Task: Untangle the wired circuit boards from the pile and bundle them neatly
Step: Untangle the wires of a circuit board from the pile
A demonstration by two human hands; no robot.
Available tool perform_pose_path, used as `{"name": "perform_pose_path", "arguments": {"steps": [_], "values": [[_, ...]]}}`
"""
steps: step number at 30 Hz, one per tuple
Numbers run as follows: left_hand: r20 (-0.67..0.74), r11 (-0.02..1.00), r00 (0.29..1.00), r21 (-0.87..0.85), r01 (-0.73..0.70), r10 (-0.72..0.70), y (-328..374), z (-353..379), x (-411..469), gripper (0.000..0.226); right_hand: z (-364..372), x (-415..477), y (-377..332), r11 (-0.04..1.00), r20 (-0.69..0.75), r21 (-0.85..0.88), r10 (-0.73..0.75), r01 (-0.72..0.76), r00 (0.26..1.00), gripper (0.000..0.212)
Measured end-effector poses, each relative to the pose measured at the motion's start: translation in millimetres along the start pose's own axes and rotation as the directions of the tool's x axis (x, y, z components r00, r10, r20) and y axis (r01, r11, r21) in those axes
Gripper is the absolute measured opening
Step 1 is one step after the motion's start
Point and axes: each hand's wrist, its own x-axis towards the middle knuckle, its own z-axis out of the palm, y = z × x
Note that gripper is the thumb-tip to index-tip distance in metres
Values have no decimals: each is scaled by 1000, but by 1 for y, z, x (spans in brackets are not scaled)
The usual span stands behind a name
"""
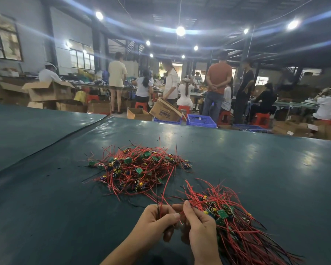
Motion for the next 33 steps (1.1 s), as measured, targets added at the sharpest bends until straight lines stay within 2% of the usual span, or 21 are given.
{"name": "perform_pose_path", "arguments": {"steps": [4,10,14,17,20,22,25,28,33], "values": [[29,999,999,33,-15,14,2,-1,0,25,-10,8,-1,1000,-93,6,-12,12,996,31],[84,998,996,55,-34,29,8,-8,0,26,-25,21,-8,969,-133,245,61,-27,989,23],[82,997,996,60,-45,40,9,-11,-1,25,-21,22,-6,940,-122,336,104,-57,987,30],[0,997,999,58,-41,41,5,-13,0,25,-15,17,-2,958,-145,278,119,-75,982,26],[-82,998,996,64,-24,30,-1,-12,3,28,-5,7,5,999,-114,34,3,1,993,23],[-107,996,994,86,-22,31,-3,-9,3,27,6,2,11,998,-47,-42,-42,40,998,22],[-95,994,995,109,-8,19,-3,-8,2,24,13,0,14,998,-55,-56,-2,-1,998,27],[-32,988,999,156,21,-16,-3,-7,2,32,5,5,11,998,-158,-58,10,-19,987,29],[53,984,999,177,2,-12,3,-5,1,23,-16,18,0,986,-311,163,92,-42,946,24]]}}
